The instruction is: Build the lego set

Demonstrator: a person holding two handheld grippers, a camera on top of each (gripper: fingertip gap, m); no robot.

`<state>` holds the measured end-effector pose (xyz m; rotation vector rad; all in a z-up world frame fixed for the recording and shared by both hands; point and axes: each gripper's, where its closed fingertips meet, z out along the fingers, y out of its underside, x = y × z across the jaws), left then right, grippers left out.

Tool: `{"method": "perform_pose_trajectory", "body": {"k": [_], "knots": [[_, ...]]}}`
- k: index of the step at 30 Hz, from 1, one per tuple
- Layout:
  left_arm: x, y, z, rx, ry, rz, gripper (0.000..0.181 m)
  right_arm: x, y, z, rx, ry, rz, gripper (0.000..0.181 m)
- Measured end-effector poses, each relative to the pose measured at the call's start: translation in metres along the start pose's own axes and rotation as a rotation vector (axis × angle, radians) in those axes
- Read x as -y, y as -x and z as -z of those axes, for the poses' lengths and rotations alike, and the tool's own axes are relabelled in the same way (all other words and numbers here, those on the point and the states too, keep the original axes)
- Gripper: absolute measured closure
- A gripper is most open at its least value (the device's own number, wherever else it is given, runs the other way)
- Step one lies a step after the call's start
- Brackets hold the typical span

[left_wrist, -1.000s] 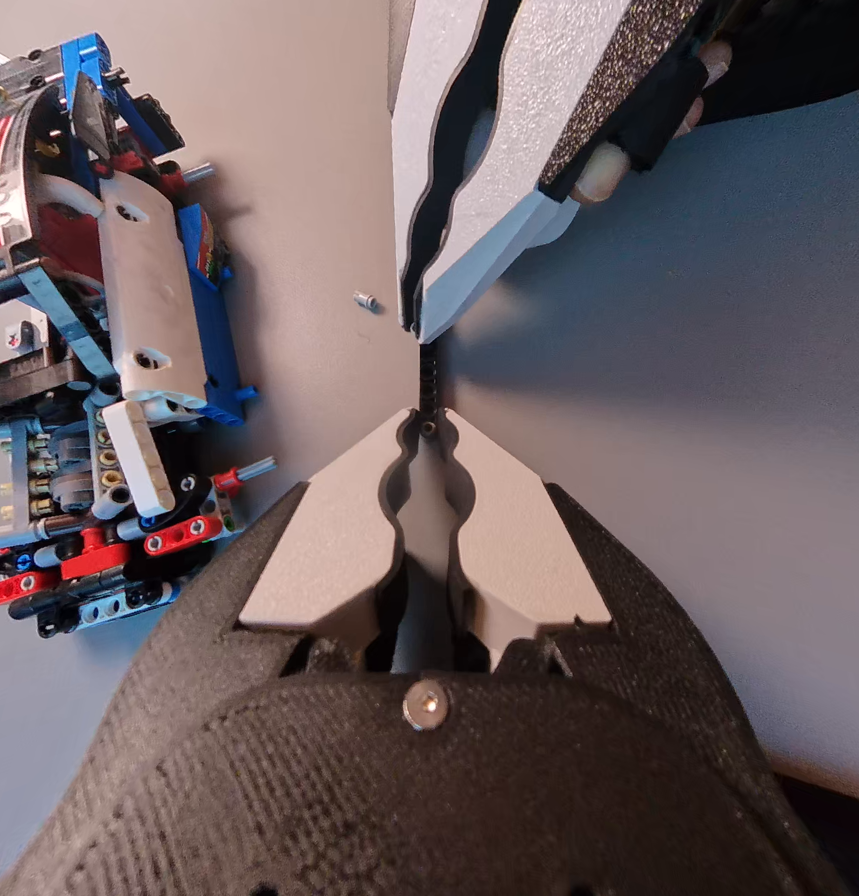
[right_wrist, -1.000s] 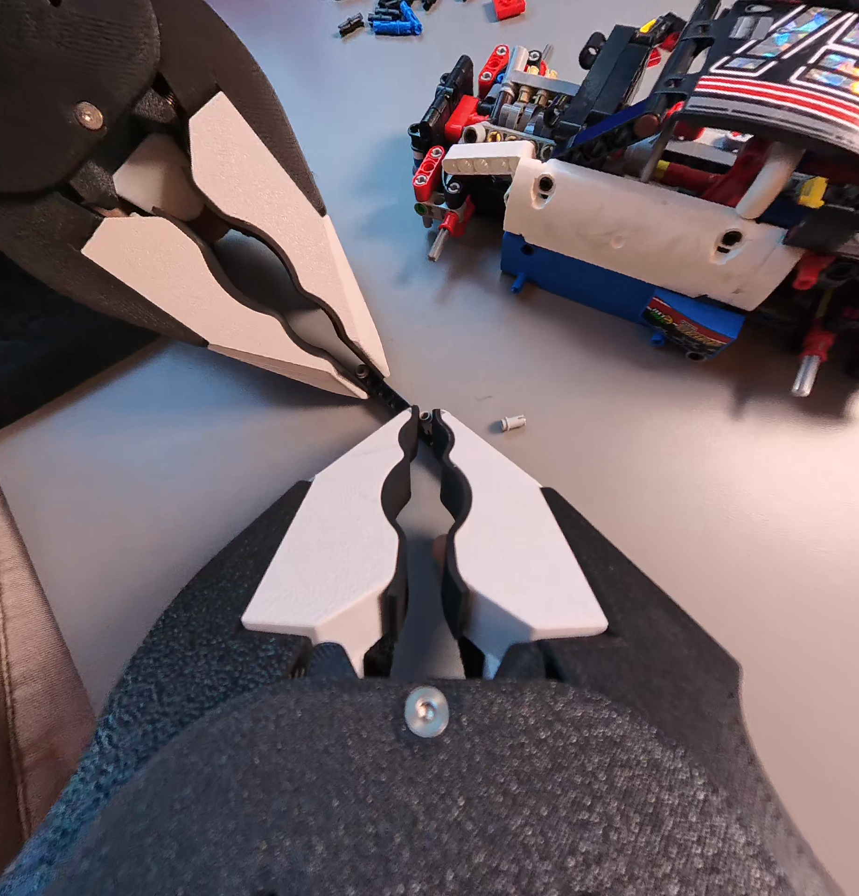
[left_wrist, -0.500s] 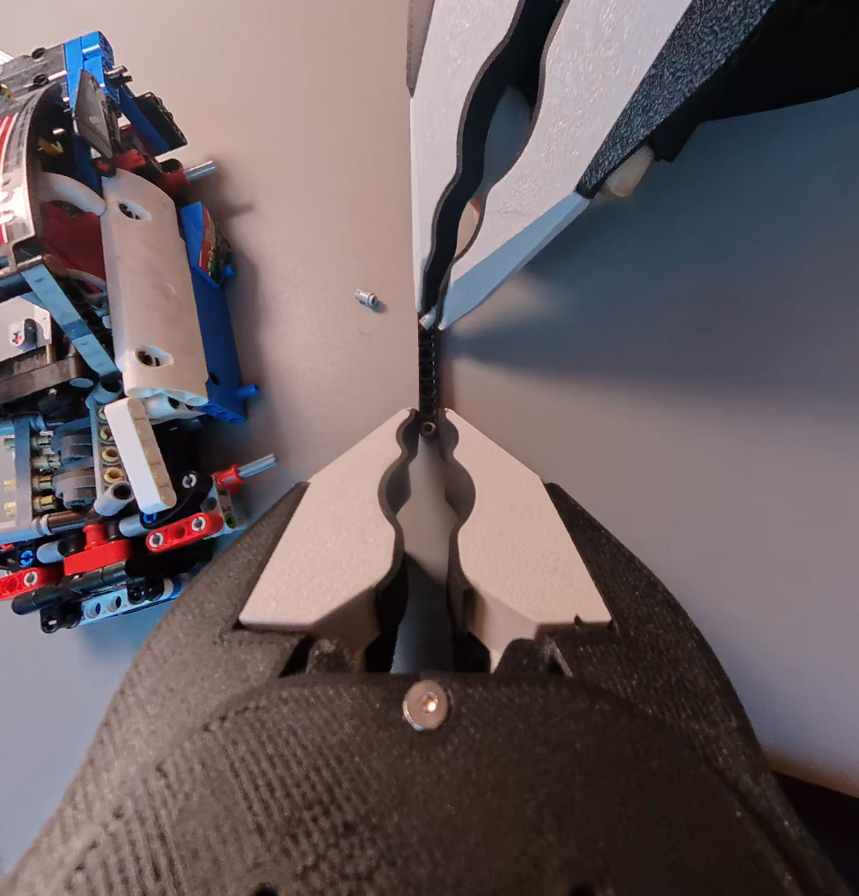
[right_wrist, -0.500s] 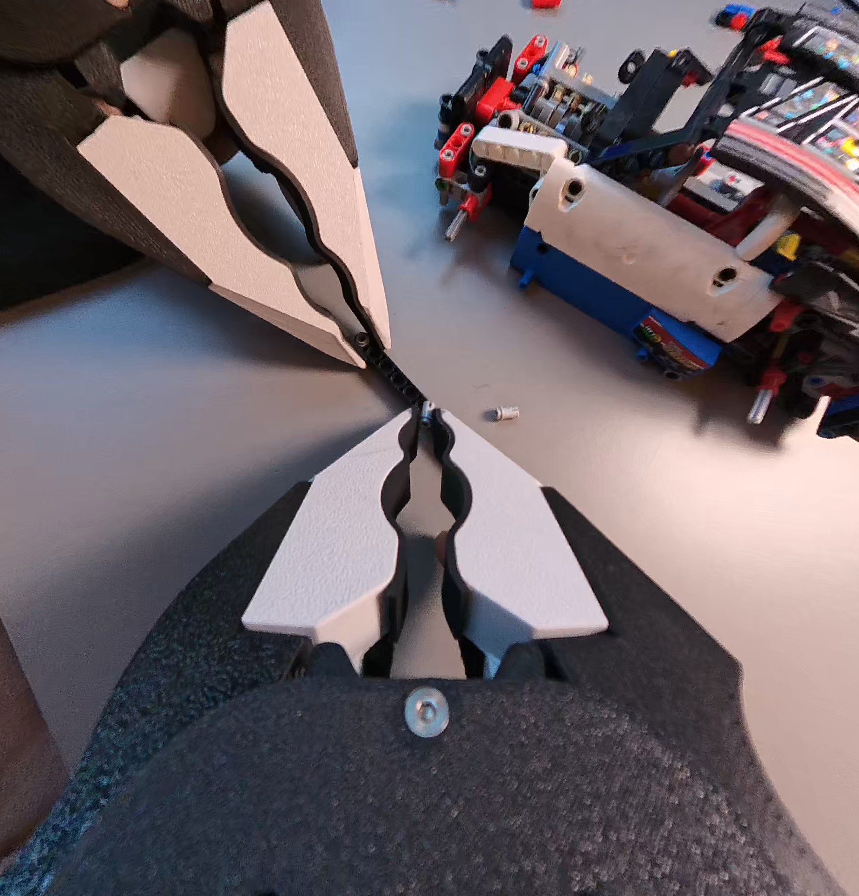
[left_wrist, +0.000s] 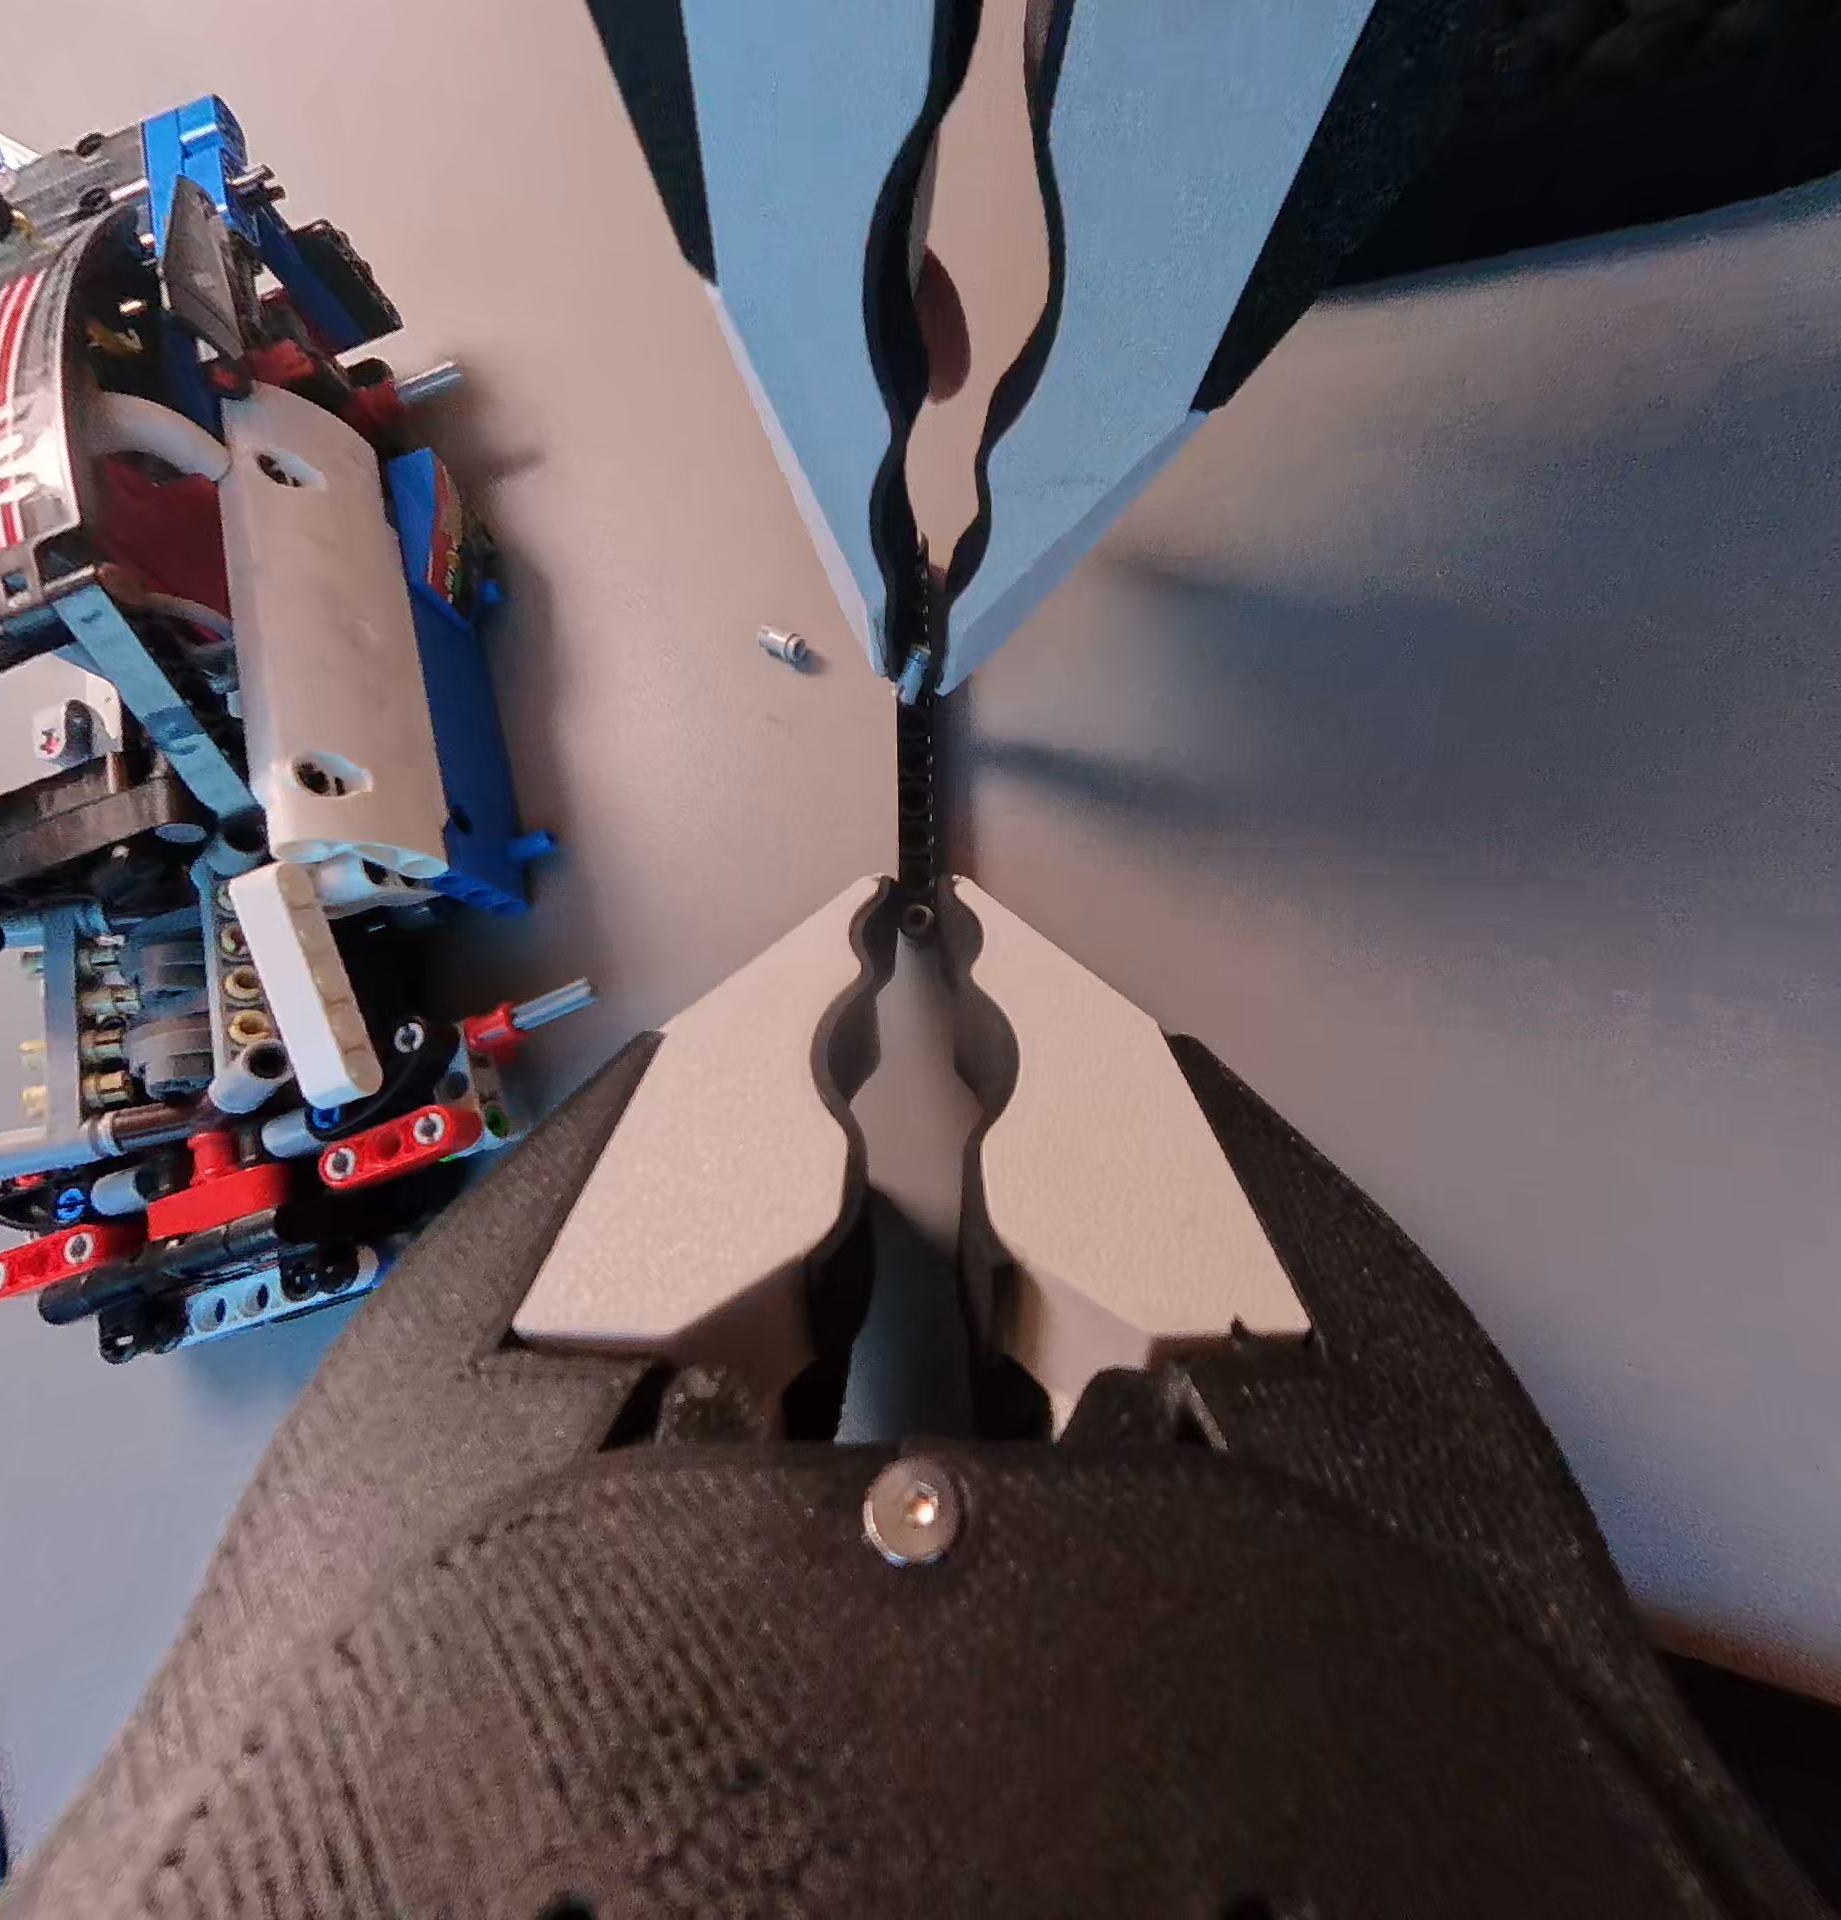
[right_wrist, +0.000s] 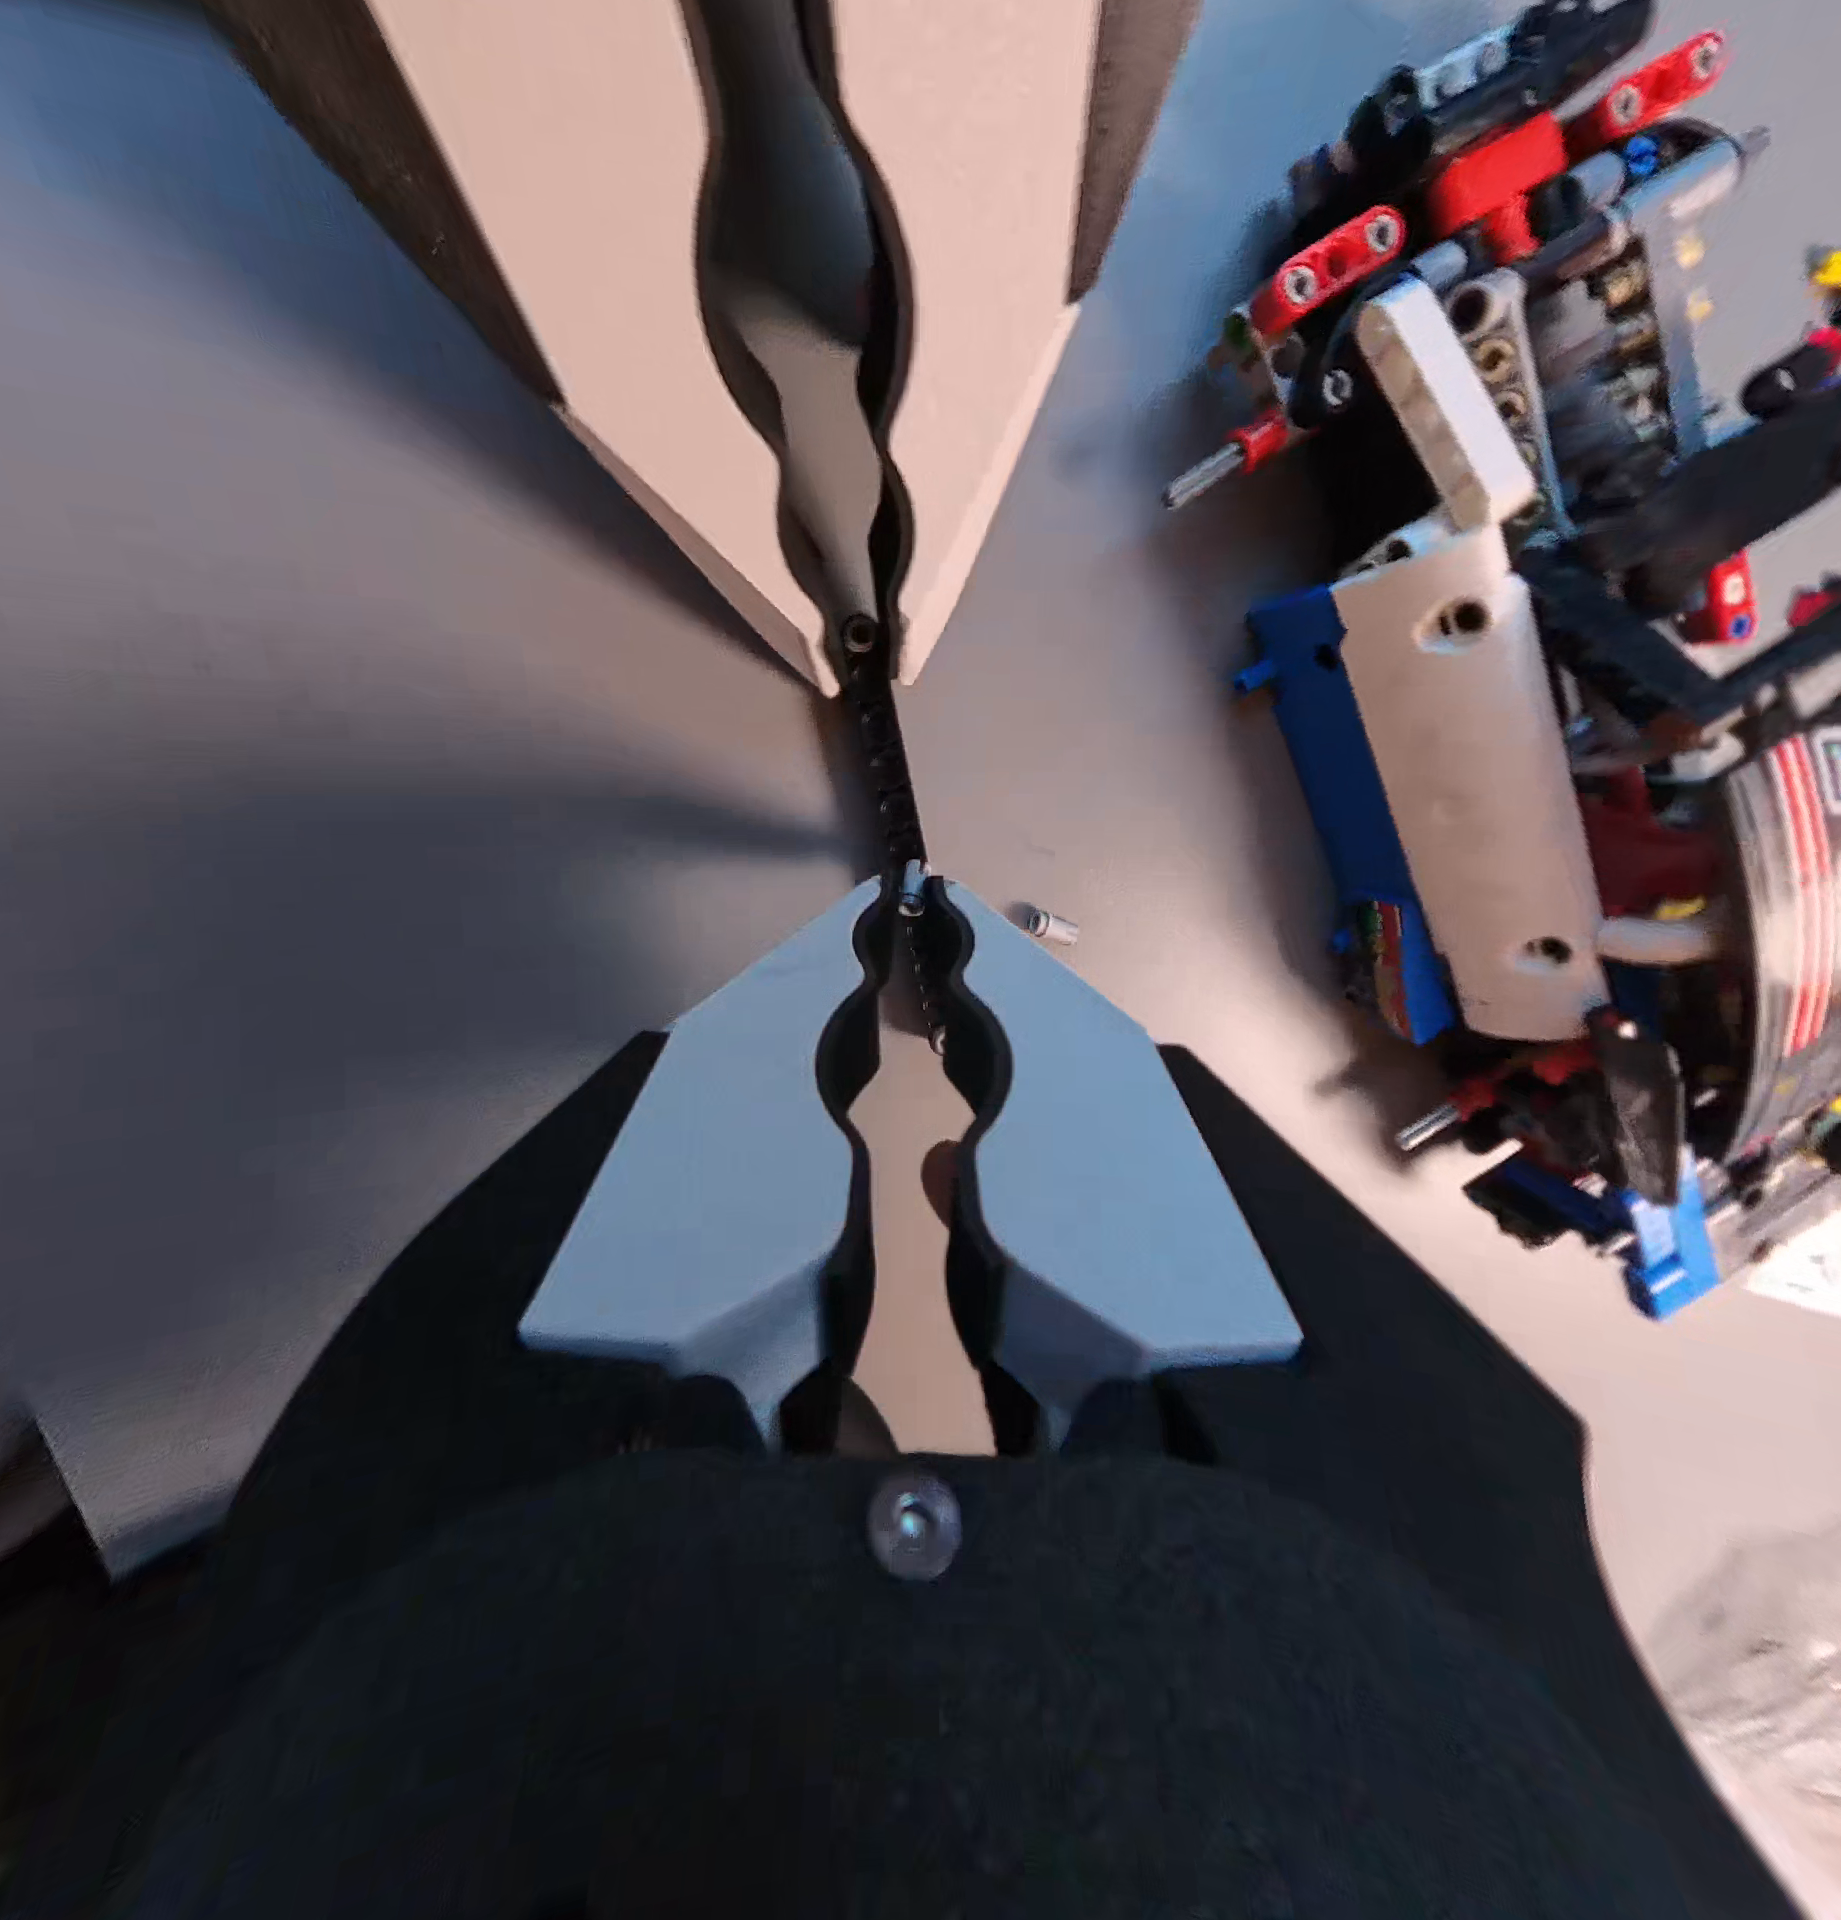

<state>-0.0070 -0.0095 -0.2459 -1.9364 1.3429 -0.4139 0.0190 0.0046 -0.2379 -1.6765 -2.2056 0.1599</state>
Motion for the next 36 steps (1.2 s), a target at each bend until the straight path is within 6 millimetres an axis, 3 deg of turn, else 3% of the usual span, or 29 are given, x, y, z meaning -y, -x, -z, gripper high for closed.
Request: {"method": "perform_pose_trajectory", "body": {"k": [9, 13, 15, 23, 36], "knots": [[0.0, 0.001, 0.001, -0.034, -0.035, -0.022, 0.175, 0.0, 0.001, -0.002, -0.007, 0.152, 0.398, 0.178], [0.0, 0.004, 0.003, -0.041, -0.065, -0.012, 0.175, 0.001, -0.001, -0.002, -0.051, 0.167, 0.481, 0.178], [0.002, 0.006, 0.004, -0.035, -0.088, -0.009, 0.175, 0.004, -0.002, 0.0, -0.081, 0.142, 0.495, 0.178], [0.034, 0.004, 0.038, -0.201, -0.384, 0.124, 0.168, 0.053, 0.0, 0.033, -0.224, -0.236, 0.42, 0.178], [0.057, -0.007, 0.067, -0.454, -0.577, 0.231, 0.178, 0.07, 0.008, 0.064, -0.288, -0.436, 0.407, 0.178]]}}
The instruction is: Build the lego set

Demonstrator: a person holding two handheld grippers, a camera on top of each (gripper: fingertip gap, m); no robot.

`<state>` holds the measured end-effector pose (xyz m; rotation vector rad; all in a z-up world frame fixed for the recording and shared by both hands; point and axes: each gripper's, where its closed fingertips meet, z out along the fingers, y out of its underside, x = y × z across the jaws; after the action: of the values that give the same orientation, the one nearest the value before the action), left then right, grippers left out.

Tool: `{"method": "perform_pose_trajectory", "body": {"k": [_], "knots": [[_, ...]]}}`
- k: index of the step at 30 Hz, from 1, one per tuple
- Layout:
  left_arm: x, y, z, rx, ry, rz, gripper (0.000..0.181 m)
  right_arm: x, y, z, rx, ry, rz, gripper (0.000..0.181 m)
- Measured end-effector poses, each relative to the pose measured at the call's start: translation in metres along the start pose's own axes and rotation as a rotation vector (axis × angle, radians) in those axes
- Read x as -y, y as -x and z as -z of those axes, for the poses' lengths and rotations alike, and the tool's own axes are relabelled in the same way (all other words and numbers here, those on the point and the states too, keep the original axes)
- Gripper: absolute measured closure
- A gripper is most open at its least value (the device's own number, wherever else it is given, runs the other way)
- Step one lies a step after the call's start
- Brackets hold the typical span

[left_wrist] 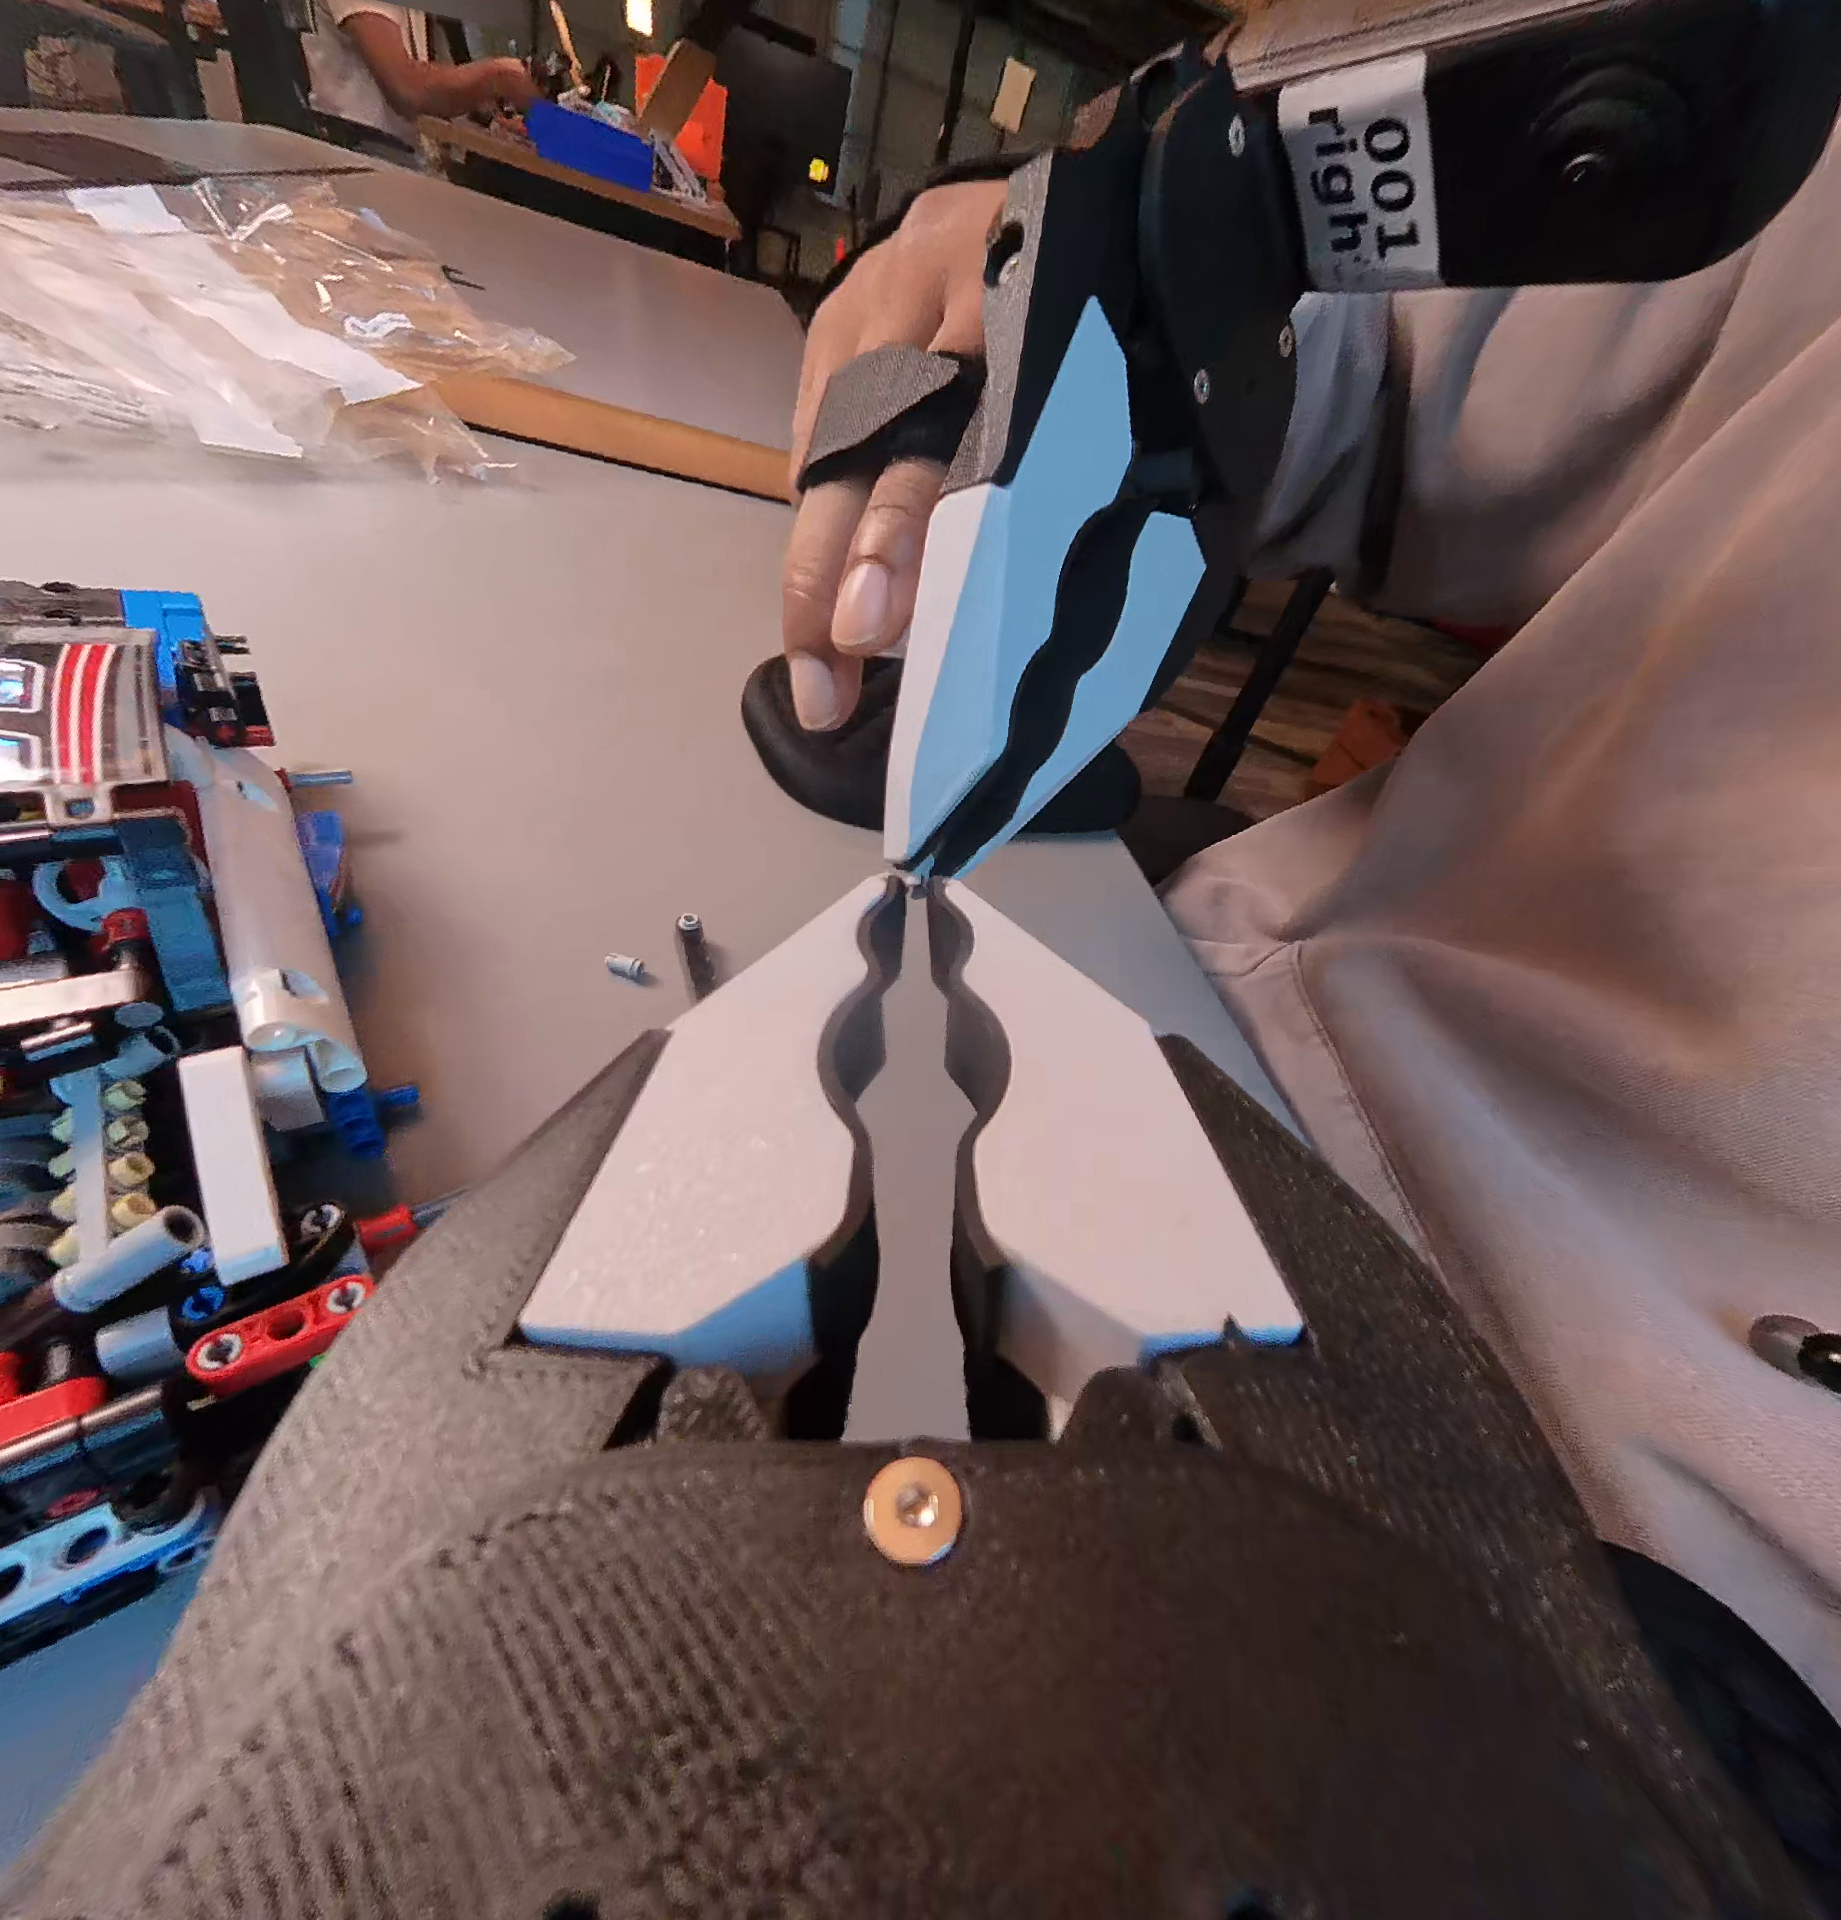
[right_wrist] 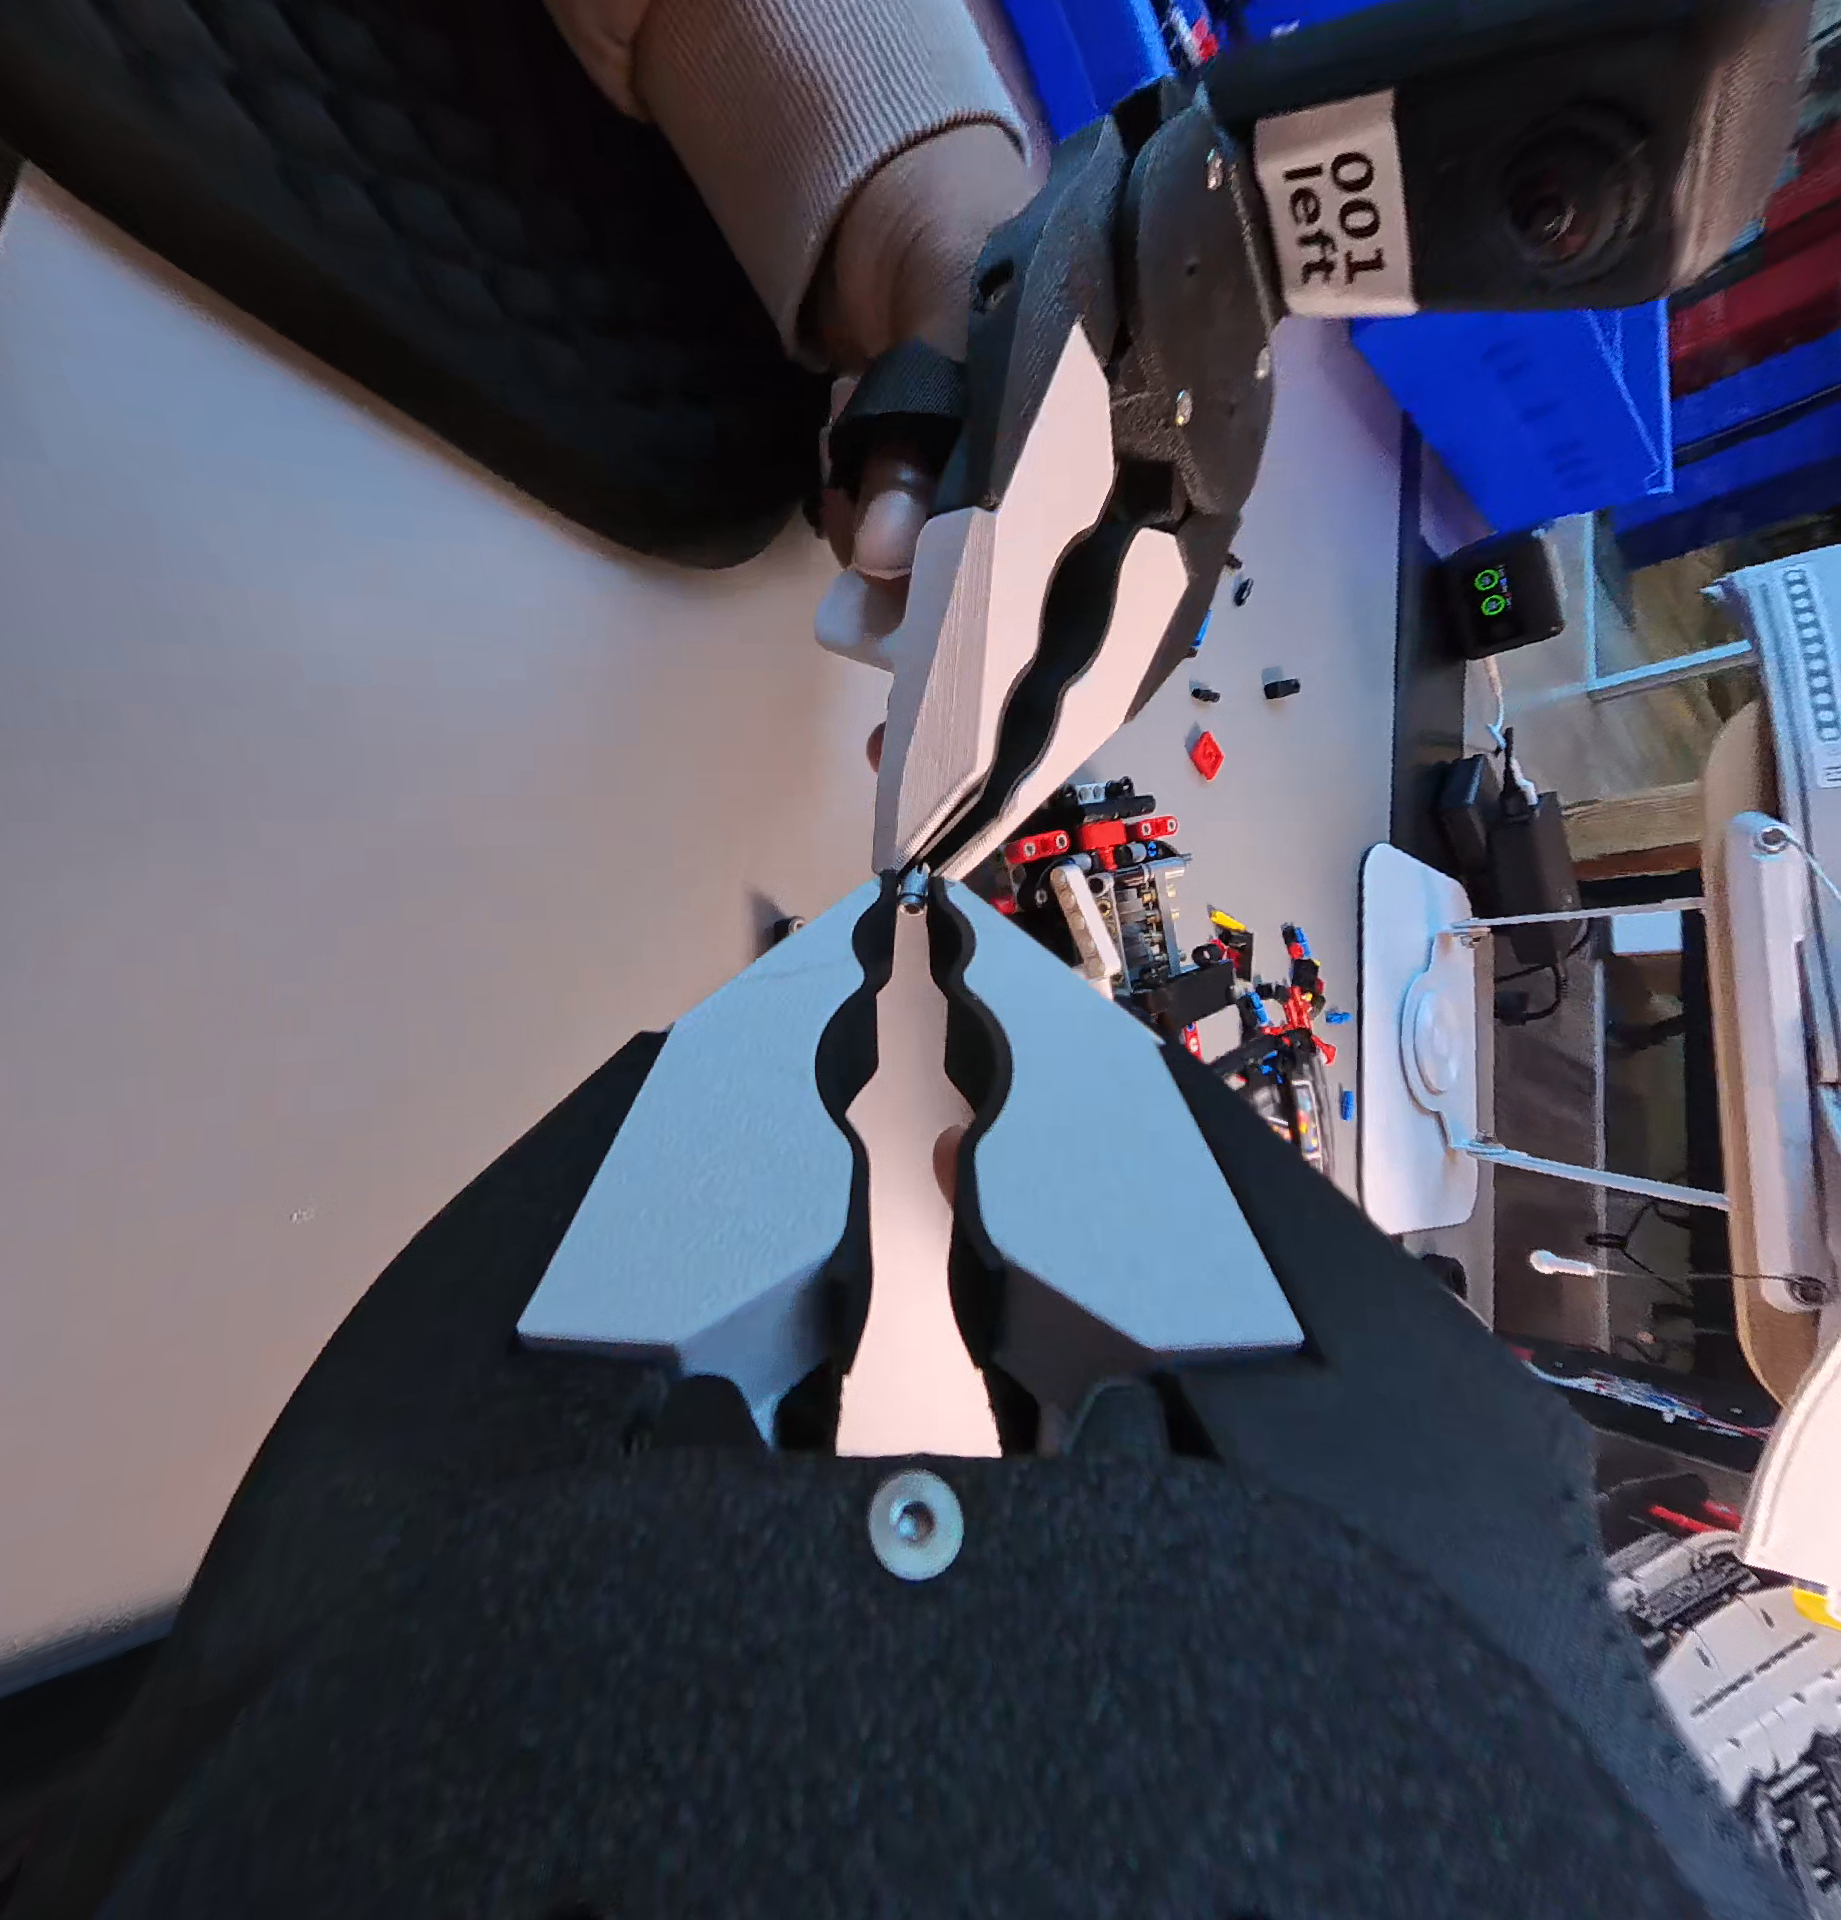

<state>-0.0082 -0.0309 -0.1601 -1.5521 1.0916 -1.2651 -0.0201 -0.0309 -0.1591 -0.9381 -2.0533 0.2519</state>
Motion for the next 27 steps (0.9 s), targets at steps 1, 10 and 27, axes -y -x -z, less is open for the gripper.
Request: {"method": "perform_pose_trajectory", "body": {"k": [1, 10, 27], "knots": [[0.002, -0.001, 0.001, -0.016, -0.016, 0.012, 0.178, 0.002, -0.001, 0.002, -0.007, -0.016, -0.009, 0.178], [0.009, -0.007, 0.004, -0.073, -0.062, 0.054, 0.178, 0.008, -0.004, 0.007, -0.011, -0.065, -0.039, 0.178], [0.027, -0.02, 0.009, -0.188, -0.176, 0.136, 0.179, 0.022, -0.012, 0.019, 0.194, -0.195, -0.322, 0.178]]}}
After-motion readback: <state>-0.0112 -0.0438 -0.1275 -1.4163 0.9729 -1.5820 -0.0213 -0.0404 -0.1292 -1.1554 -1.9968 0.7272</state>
